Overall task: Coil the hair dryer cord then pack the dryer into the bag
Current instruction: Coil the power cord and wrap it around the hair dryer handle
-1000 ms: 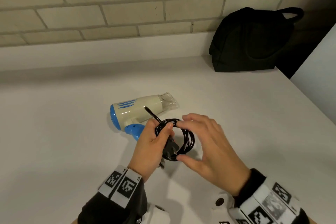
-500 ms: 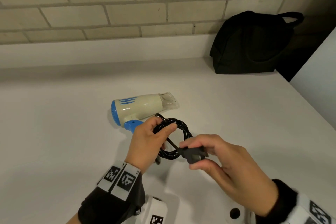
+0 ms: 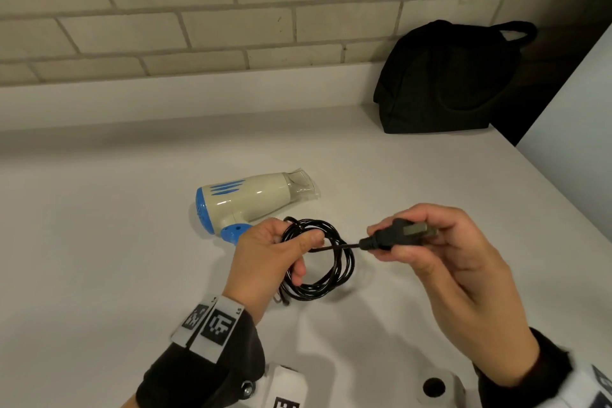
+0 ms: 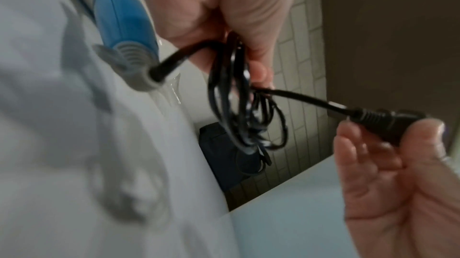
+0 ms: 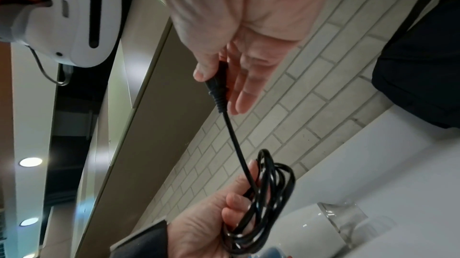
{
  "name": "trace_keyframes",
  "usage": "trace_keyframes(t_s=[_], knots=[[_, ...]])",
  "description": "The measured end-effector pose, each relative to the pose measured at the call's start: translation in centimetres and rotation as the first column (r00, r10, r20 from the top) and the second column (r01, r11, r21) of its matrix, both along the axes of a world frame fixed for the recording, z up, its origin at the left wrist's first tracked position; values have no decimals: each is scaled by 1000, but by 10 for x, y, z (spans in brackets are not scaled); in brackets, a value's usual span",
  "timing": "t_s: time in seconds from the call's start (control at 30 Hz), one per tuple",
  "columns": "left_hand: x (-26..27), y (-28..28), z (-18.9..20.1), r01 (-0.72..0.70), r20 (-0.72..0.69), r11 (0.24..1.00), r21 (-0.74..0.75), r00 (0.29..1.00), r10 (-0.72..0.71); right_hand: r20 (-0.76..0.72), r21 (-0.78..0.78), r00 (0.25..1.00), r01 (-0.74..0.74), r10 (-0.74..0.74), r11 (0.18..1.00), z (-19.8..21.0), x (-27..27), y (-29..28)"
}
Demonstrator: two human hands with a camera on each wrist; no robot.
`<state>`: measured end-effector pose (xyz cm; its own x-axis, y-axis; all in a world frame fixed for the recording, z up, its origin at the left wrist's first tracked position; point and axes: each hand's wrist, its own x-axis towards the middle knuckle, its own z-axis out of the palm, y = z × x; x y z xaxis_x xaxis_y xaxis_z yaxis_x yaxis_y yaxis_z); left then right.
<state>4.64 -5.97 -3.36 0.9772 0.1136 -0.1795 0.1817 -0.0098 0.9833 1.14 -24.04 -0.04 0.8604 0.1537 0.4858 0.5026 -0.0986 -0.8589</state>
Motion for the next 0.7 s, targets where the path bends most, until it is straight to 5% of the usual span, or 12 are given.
trace_keyframes(t_s=[0.3,0.7], knots=[[4,-1,7,-38,9,992,-121,999,40,9,-31,997,-81,81,996,18,32,18],[2,6,2,-107,50,994,28,993,105,-94,164,992,-71,87,984,18,44,10]])
